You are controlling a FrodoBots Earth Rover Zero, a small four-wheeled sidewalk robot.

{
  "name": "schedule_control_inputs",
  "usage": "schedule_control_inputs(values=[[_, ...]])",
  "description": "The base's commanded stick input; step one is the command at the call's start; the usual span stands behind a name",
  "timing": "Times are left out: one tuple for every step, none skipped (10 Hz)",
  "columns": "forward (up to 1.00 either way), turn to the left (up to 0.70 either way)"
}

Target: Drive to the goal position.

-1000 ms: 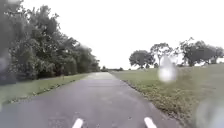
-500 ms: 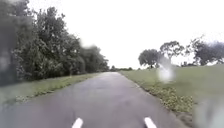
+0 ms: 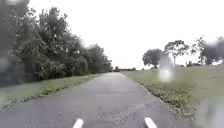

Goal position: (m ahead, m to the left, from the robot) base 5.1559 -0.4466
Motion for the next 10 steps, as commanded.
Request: schedule_control_inputs(values=[[0.85,0.00],[0.85,0.00],[0.85,0.00],[0.85,0.00],[0.85,0.00],[0.85,0.00],[0.85,0.00],[0.85,0.00],[0.85,-0.25],[0.85,-0.34]])
